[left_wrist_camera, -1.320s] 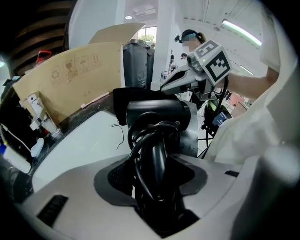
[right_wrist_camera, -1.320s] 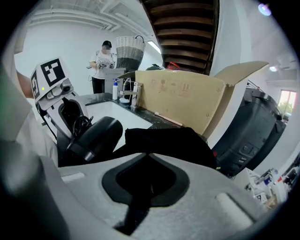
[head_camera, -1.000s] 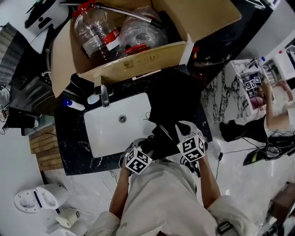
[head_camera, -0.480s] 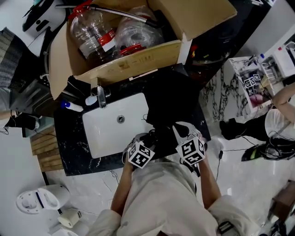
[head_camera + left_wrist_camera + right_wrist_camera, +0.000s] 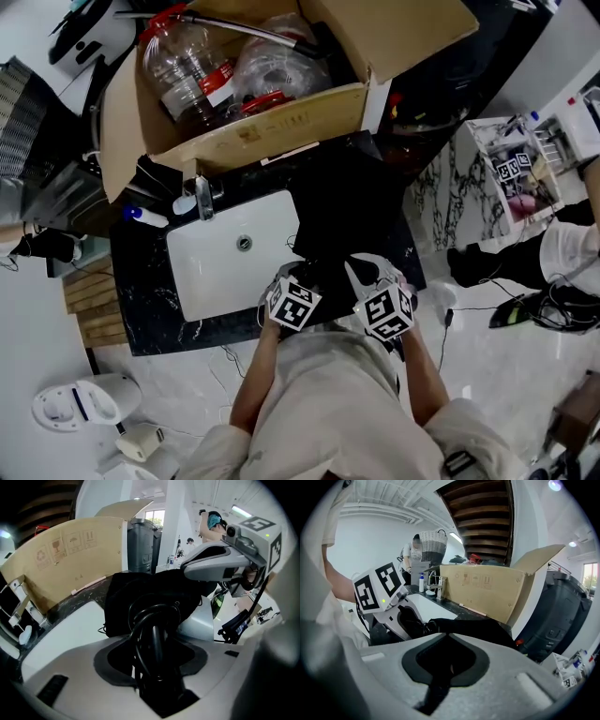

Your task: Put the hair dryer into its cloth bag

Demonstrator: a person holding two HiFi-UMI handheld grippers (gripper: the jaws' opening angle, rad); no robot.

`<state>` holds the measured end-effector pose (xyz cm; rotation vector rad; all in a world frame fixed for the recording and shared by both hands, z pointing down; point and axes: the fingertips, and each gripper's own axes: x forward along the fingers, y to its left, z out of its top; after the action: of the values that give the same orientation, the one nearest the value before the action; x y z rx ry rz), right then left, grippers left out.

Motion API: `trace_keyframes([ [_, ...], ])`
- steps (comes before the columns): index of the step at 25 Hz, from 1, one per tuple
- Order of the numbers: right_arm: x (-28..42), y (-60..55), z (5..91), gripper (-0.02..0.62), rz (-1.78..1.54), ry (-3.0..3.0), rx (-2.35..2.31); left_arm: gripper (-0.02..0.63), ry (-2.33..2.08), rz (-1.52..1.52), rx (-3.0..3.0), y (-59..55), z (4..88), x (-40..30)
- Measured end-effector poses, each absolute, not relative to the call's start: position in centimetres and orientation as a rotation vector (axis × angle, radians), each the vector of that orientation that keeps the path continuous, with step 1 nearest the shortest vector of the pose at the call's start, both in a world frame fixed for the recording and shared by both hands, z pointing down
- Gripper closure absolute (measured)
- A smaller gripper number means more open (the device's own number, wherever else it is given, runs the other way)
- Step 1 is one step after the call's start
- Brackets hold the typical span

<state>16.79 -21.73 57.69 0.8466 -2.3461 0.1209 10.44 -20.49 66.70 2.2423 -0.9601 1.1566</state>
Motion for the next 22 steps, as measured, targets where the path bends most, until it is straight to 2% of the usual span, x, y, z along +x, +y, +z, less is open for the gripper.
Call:
trace_keyframes([
  [22,16.7,-20.0,59.9,0.578,0.186,-2.374,0.739,0.394,-1.068,1.028,2.239,-24.9,68.1,13.7],
])
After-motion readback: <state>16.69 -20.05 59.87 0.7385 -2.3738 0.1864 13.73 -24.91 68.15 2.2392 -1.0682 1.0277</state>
